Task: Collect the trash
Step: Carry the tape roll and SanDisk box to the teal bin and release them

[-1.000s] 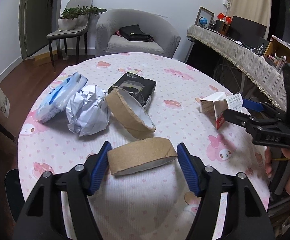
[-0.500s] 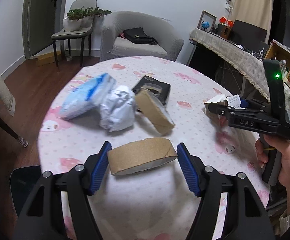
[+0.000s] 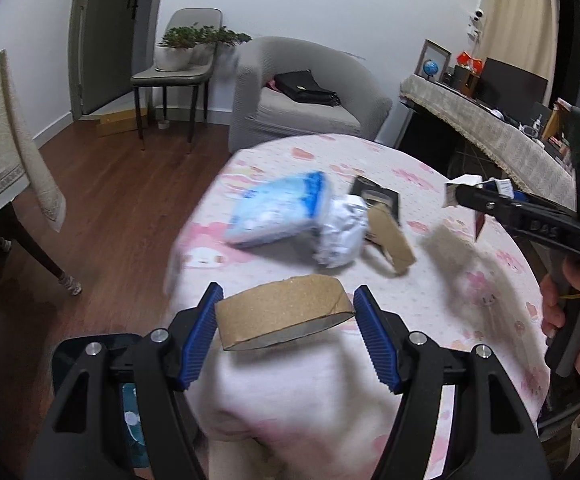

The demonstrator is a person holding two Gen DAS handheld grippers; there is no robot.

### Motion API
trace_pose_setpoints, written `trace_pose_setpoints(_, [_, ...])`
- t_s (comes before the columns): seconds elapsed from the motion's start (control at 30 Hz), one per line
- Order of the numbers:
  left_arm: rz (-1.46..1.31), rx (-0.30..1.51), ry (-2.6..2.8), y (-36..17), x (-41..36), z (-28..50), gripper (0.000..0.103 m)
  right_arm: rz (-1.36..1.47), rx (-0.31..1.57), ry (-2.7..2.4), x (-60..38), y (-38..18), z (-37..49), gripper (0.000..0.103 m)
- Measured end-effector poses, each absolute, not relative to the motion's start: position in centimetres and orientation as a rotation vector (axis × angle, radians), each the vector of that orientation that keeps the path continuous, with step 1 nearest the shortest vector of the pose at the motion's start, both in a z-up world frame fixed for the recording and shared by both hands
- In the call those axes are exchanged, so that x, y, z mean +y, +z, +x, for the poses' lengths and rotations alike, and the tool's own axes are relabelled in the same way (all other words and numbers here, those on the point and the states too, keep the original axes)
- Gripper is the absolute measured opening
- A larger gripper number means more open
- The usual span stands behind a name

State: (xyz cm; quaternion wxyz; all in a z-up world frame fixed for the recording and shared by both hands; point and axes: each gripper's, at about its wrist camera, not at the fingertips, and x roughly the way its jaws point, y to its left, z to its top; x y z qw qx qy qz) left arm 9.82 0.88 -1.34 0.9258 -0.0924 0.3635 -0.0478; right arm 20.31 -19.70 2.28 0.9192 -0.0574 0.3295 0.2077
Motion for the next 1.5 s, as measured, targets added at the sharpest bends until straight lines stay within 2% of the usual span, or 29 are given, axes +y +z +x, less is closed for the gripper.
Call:
trace_pose_setpoints(0.67, [-0.221,0.75,0.063,-2.1,12.2,6.4,0.069,-0.048,0.614,0.616,-7.4,3.5,15.1,0.077])
trace_pose_setpoints(1.03, [-0.249,0.861,0.143,-6.1,18.0,4.6,0.069,-0.096,0.577,0.738,0.7,2.1,12.0,0.077])
trace_pose_setpoints(1.5, [-0.238,1.079,0.182,-13.8,21.5,2.5,0.07,-0.159,0.72,0.875,9.2,-2.0,10.8,0.077])
